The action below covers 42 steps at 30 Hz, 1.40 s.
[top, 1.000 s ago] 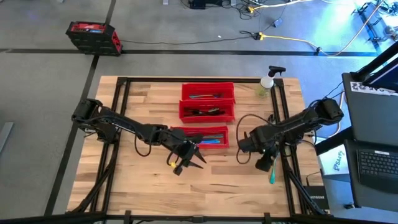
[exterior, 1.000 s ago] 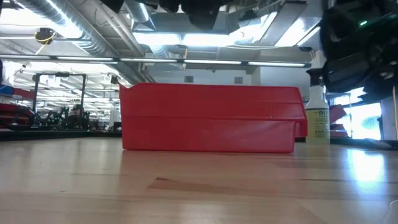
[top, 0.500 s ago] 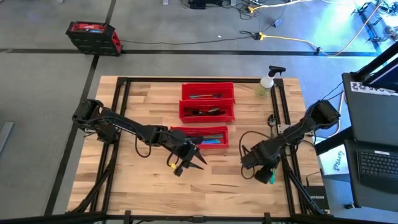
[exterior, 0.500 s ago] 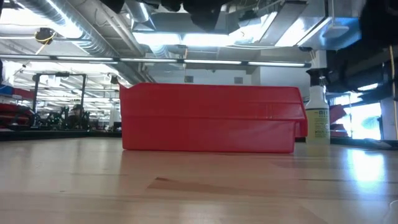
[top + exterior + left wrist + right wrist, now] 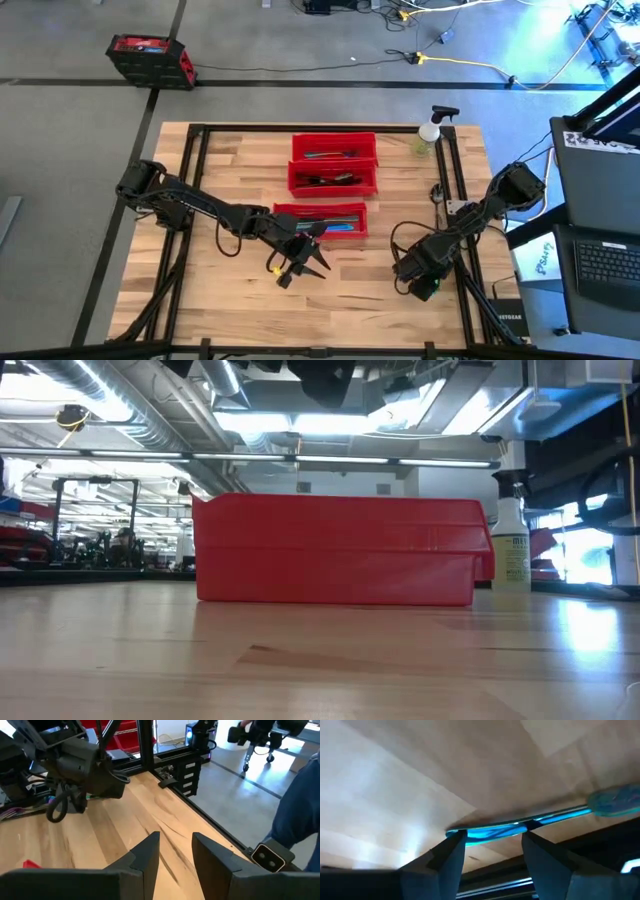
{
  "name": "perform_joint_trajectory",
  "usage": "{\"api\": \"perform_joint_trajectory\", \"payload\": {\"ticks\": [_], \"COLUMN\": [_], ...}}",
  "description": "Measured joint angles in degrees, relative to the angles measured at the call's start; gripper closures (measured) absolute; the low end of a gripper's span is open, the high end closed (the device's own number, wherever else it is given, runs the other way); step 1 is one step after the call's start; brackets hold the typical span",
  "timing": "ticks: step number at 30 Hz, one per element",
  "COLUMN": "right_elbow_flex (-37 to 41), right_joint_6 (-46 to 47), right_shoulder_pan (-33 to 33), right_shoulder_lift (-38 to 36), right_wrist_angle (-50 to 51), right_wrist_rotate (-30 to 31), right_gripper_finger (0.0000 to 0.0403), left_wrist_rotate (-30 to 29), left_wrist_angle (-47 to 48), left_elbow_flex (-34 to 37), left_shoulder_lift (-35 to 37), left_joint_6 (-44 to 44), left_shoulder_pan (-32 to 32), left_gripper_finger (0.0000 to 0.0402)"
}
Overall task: Sort silverware
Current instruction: Put the purple fork into the top red bin
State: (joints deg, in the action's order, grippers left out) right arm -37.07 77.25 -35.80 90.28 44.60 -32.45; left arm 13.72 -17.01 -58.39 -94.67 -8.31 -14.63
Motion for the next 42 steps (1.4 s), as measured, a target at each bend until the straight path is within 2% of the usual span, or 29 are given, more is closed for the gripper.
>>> {"api": "perform_joint_trajectory", "payload": {"ticks": [7, 13, 21, 28, 34, 42], "right_elbow_flex": [0.46, -1.44, -2.09, -2.22, -2.33, -3.31], "right_joint_6": [6.9, 7.43, 11.55, 17.33, 23.79, 25.34], "right_shoulder_pan": [-0.4, -0.4, -0.41, -4.15, -6.98, -7.0], "right_shoulder_lift": [-0.04, 0.15, 0.09, -0.04, -0.06, 0.09], "right_wrist_angle": [-6.13, -6.08, -6.62, -6.38, -6.99, -6.38], "right_wrist_rotate": [2.98, 5.28, 9.53, 13.18, 15.71, 18.16], "right_gripper_finger": [0.0221, 0.0221, 0.0221, 0.0222, 0.0262, 0.0324], "left_wrist_rotate": [-0.05, -2.27, -2.47, -2.6, -2.87, -4.3], "left_wrist_angle": [0.04, 0.06, 0.12, 0.13, 0.1, 0.1], "left_elbow_flex": [0.0, 0.0, 0.0, 0.0, 0.0, 0.0], "left_shoulder_lift": [0.0, 0.0, 0.0, 0.0, 0.0, 0.0], "left_joint_6": [0.34, -0.91, -1.27, -1.16, -1.26, -2.91], "left_shoulder_pan": [0.01, 0.04, 0.15, 0.15, 0.16, 0.41], "left_gripper_finger": [0.03, 0.03, 0.03, 0.03, 0.03, 0.03]}}
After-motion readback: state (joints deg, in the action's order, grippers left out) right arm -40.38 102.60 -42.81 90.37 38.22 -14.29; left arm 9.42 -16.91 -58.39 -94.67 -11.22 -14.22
